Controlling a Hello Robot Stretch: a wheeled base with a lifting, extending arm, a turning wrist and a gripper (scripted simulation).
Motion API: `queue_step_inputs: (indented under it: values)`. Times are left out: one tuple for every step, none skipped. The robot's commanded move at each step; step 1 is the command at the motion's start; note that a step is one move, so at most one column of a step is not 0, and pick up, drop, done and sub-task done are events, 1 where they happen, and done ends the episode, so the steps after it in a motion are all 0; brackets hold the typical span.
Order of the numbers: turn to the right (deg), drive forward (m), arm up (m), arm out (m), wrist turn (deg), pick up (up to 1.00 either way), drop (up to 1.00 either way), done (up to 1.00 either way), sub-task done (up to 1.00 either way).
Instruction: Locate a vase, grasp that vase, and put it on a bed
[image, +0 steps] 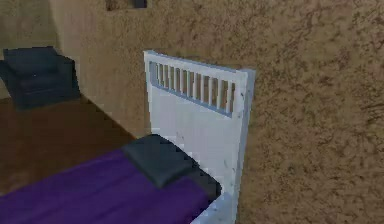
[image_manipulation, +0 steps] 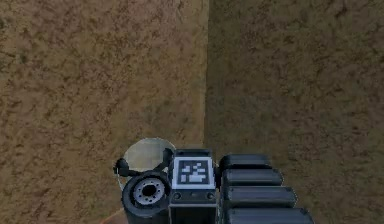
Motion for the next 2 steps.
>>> queue_step_inputs:
  values:
    - [-21.0, 0.00, 0.00, 0.00, 0.0, 0.00, 0.00, 0.00, 0.00]
    - [0.0, 0.30, 0.00, 0.00, 0.0, 0.00, 0.00, 0.00, 0.00]
